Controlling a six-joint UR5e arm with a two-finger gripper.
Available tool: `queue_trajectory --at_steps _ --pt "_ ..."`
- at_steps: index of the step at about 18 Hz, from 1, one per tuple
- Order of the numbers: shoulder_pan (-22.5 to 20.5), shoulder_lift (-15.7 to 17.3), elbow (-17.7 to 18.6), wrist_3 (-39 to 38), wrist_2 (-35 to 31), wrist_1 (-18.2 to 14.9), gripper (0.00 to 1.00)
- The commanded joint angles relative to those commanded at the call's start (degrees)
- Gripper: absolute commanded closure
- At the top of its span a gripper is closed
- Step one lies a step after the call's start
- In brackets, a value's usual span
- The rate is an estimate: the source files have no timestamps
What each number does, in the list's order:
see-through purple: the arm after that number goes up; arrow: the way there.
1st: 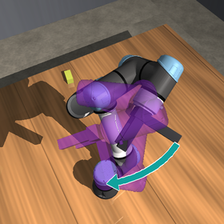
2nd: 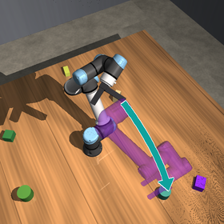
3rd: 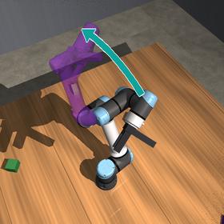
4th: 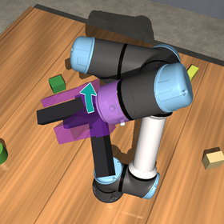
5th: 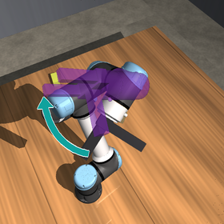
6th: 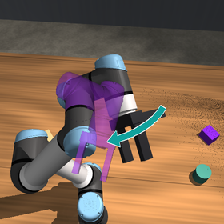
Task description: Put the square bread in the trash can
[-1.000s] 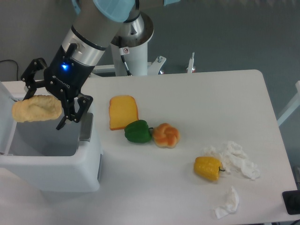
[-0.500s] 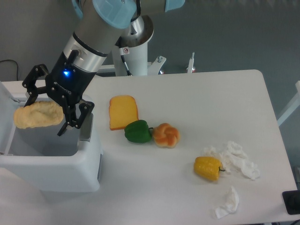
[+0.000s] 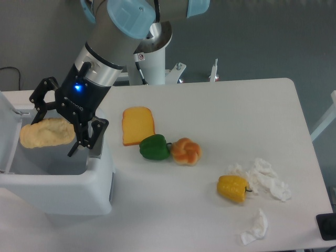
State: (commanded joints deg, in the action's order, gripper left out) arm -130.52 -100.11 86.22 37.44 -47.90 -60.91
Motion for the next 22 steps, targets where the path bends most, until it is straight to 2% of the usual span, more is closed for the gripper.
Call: queue_trajectory --at_steps 15,22 --pt "-1.5 0.2 0.3 1.2 0.0 0.0 0.0" --pt "-6.5 0.9 -0.1 5.2 0.0 0.0 0.0"
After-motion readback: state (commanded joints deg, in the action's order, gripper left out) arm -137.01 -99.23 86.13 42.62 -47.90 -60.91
